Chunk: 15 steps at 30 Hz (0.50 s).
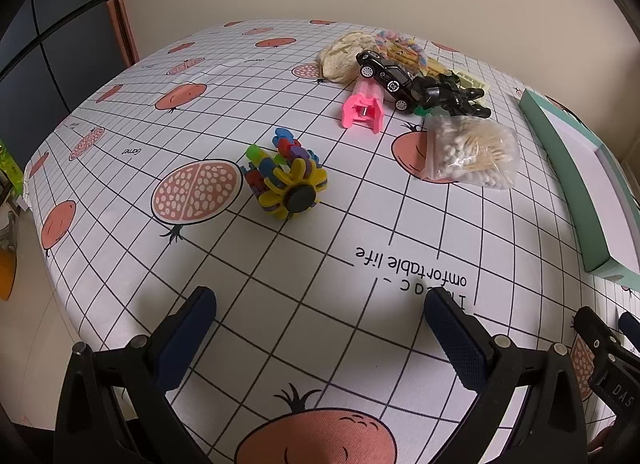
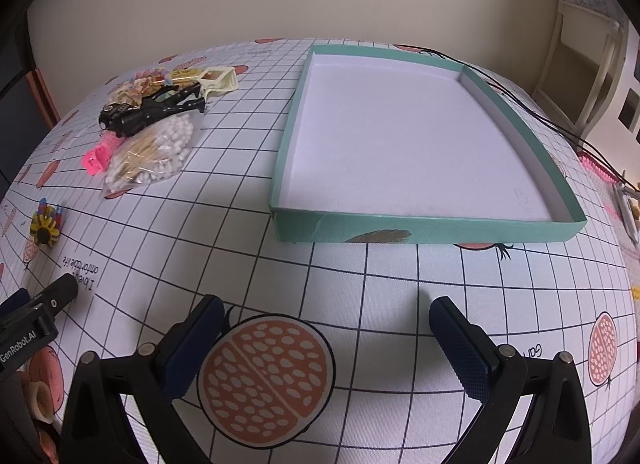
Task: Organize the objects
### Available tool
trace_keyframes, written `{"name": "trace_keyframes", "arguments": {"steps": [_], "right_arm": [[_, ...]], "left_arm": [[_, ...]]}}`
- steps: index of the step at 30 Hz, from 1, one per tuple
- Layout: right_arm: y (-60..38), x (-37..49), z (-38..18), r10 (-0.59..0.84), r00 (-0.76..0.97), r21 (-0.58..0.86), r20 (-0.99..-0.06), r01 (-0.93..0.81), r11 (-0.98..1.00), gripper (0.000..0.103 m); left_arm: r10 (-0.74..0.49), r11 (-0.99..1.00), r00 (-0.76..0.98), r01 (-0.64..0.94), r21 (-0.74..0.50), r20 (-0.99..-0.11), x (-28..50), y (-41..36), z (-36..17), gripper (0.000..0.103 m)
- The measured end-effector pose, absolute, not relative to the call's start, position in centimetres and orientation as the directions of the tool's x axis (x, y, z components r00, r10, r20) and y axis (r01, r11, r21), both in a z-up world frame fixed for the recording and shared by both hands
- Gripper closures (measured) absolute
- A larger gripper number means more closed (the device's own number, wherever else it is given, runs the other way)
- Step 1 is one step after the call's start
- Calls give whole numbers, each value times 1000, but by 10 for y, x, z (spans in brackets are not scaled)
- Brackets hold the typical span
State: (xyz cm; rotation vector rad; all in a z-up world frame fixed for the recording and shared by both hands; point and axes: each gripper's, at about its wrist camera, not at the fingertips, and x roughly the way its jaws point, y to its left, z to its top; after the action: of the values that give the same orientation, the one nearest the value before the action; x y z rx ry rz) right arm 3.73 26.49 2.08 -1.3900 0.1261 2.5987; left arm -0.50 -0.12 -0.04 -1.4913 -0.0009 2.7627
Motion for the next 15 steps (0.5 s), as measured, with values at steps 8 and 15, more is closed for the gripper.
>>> {"name": "trace_keyframes", "arguments": {"steps": [8, 15], "right_arm": [[265, 37, 21, 128, -541, -15, -831, -209, -978, 0], [264, 38, 21, 129, -544, -15, -829, -209, -978, 0]], "left_arm": [[4, -1000, -553, -5, -1, -833, -3, -1, -1, 0], [4, -1000, -553, -5, -2, -833, -3, -1, -1, 0]]}}
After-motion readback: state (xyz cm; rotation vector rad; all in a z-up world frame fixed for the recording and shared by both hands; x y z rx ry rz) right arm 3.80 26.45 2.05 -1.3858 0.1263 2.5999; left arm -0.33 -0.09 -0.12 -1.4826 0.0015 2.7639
